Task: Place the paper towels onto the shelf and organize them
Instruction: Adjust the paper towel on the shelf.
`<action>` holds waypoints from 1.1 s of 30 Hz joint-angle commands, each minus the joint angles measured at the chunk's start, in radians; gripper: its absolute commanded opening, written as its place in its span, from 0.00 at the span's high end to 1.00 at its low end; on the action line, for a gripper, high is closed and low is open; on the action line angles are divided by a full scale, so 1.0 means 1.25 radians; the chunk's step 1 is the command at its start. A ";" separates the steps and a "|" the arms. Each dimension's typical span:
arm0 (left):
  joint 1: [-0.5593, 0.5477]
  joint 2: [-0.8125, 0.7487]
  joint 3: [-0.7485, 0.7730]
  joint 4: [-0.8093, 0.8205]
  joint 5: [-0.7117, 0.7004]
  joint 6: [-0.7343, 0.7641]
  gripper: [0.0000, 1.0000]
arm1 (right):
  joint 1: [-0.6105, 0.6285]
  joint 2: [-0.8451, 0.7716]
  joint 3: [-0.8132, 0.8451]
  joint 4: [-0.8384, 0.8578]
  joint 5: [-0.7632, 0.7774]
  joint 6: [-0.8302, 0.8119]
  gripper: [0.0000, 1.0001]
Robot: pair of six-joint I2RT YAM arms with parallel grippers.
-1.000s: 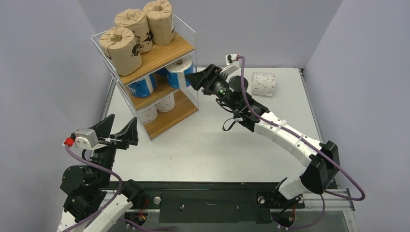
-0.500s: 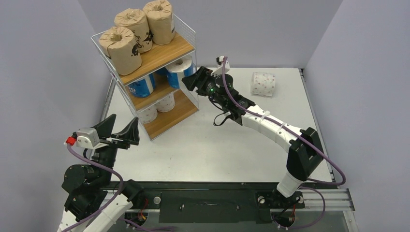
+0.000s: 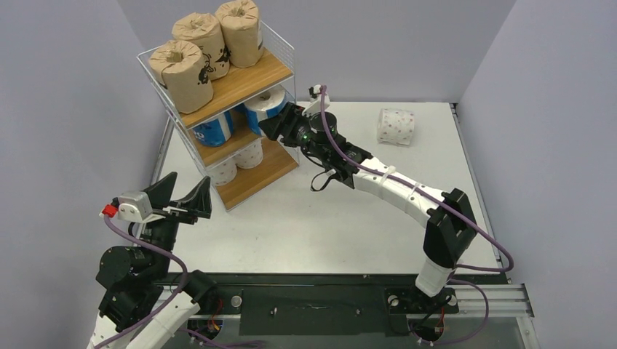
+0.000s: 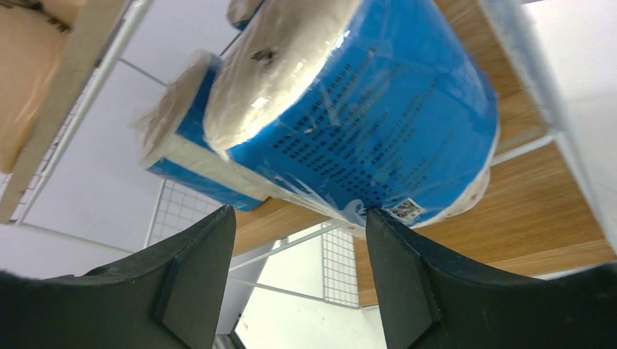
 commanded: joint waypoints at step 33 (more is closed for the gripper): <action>0.003 -0.027 -0.003 0.006 0.003 -0.012 0.16 | -0.085 0.044 0.086 0.006 -0.009 0.061 0.71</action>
